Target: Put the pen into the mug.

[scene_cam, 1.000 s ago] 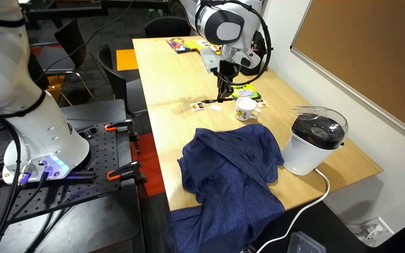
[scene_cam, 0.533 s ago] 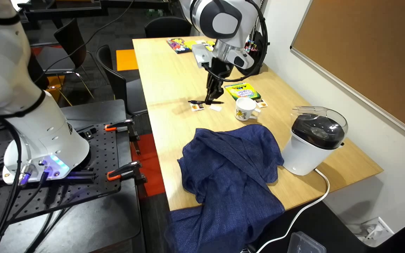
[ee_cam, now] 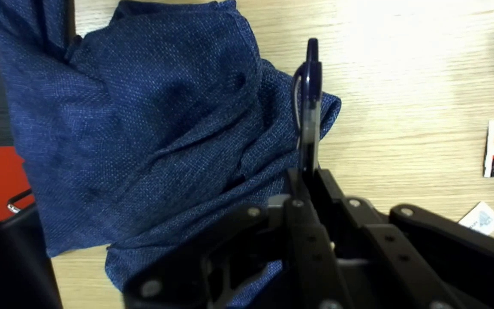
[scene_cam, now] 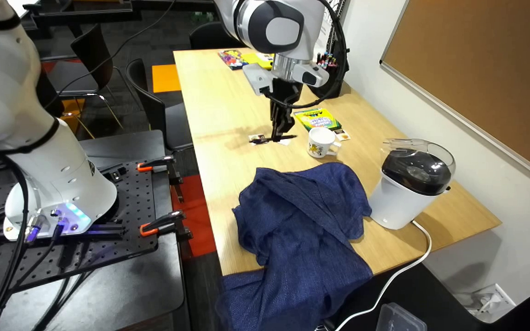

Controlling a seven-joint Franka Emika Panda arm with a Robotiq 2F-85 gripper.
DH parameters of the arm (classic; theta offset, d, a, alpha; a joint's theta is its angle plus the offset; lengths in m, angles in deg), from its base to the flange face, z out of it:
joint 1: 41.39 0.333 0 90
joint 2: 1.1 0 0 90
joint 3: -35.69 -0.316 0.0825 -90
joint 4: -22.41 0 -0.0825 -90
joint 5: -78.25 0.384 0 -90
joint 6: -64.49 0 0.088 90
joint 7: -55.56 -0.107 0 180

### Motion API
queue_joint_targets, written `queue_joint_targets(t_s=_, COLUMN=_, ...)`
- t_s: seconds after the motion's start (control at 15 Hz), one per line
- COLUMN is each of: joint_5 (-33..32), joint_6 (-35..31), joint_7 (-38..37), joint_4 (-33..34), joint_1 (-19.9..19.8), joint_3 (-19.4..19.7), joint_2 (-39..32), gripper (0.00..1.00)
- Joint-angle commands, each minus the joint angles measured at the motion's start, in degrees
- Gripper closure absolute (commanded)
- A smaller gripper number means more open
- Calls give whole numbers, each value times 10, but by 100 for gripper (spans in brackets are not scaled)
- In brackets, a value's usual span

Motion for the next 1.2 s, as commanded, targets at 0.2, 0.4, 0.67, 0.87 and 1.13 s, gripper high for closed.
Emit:
queue_joint_targets(t_s=0.2, joint_5=0, joint_6=-48, joint_7=1, joint_4=-20, joint_1=-16, joint_3=-4, joint_2=13, gripper=89)
queue_joint_targets(t_s=0.4, joint_5=0, joint_6=-50, joint_7=1, joint_4=-21, joint_1=-18, joint_3=-3, joint_2=15, gripper=89)
queue_joint_targets(t_s=0.67, joint_5=24, joint_6=-79, joint_7=62, joint_4=-20, joint_1=-31, joint_3=-6, joint_2=11, gripper=97)
queue_joint_targets(t_s=0.87, joint_5=64, joint_6=-141, joint_7=175, joint_4=-20, joint_1=-49, joint_3=-12, joint_2=5, gripper=97)
queue_joint_targets(t_s=1.13, joint_5=170, joint_6=-190, joint_7=366, joint_4=-11, joint_1=-82, joint_3=-47, joint_2=-10, gripper=97)
